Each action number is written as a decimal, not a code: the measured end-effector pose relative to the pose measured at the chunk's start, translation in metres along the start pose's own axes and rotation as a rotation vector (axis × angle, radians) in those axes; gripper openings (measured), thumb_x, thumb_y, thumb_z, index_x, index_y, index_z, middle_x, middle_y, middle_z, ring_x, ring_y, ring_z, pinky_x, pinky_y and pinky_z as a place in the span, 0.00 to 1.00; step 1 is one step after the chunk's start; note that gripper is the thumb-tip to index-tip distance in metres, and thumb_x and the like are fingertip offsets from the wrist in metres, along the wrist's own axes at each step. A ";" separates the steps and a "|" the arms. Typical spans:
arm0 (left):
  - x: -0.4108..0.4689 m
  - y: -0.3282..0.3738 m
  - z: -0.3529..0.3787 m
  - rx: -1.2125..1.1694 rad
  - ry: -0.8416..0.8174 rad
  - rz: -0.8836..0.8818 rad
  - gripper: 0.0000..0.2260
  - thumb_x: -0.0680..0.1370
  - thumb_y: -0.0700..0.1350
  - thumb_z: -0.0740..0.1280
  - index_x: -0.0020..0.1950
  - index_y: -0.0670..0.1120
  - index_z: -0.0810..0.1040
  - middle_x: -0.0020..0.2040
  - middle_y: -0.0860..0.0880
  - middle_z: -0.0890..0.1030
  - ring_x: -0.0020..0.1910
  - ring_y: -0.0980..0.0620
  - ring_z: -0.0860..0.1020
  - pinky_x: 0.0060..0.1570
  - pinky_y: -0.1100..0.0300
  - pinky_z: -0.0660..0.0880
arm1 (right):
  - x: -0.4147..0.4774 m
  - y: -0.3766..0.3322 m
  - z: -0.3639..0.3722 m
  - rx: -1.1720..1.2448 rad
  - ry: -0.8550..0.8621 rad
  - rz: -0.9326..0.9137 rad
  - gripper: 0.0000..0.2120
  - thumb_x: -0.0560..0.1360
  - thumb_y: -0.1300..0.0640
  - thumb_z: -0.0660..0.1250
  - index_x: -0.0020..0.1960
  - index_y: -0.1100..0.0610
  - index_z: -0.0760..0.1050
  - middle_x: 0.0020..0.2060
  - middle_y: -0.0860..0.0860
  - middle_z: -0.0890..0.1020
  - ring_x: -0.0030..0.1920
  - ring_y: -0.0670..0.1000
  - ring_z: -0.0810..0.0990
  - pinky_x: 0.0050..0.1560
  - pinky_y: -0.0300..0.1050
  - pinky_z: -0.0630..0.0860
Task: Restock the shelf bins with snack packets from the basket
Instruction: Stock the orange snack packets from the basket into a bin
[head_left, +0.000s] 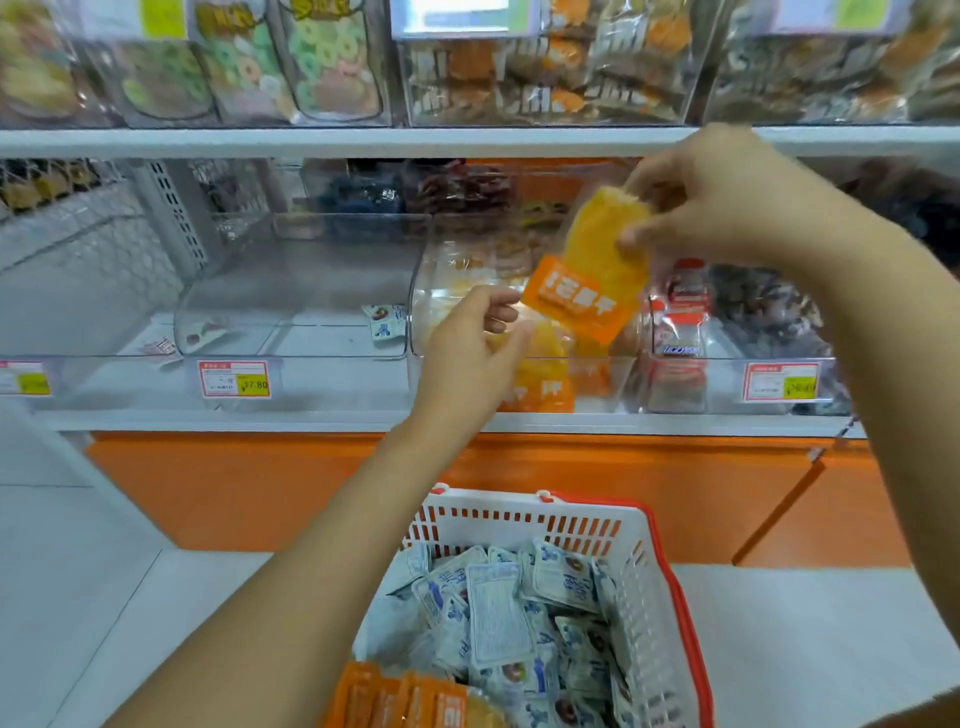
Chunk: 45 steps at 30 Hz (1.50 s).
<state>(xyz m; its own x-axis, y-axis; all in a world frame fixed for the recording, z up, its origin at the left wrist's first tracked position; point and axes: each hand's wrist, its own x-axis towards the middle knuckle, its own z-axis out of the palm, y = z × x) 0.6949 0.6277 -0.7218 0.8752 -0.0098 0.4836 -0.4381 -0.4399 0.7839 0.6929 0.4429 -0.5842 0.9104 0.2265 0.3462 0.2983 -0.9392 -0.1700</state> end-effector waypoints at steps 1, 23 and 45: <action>0.013 -0.001 0.007 0.118 -0.028 0.054 0.12 0.77 0.45 0.66 0.61 0.49 0.76 0.54 0.52 0.78 0.53 0.57 0.76 0.50 0.66 0.72 | 0.006 0.007 -0.002 -0.020 0.082 0.014 0.17 0.71 0.56 0.74 0.57 0.62 0.79 0.49 0.58 0.82 0.48 0.54 0.77 0.49 0.45 0.72; 0.079 -0.030 0.058 1.293 -0.785 0.478 0.32 0.74 0.68 0.58 0.73 0.52 0.64 0.71 0.50 0.66 0.70 0.43 0.60 0.70 0.47 0.59 | 0.070 0.038 0.076 -0.170 -0.068 0.095 0.10 0.71 0.62 0.71 0.52 0.59 0.80 0.47 0.57 0.82 0.49 0.59 0.80 0.50 0.50 0.78; 0.066 -0.029 0.040 1.305 -0.738 0.410 0.32 0.77 0.63 0.58 0.78 0.52 0.54 0.78 0.51 0.50 0.76 0.40 0.40 0.72 0.39 0.39 | 0.054 0.036 0.171 -0.391 -0.135 0.158 0.22 0.76 0.67 0.61 0.69 0.60 0.61 0.64 0.58 0.66 0.65 0.58 0.66 0.57 0.48 0.71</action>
<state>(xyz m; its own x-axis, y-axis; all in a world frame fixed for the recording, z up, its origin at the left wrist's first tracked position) 0.7736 0.6036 -0.7277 0.8197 -0.5721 -0.0265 -0.5312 -0.7421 -0.4088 0.8021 0.4656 -0.7291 0.9730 0.0799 0.2163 0.0455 -0.9862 0.1594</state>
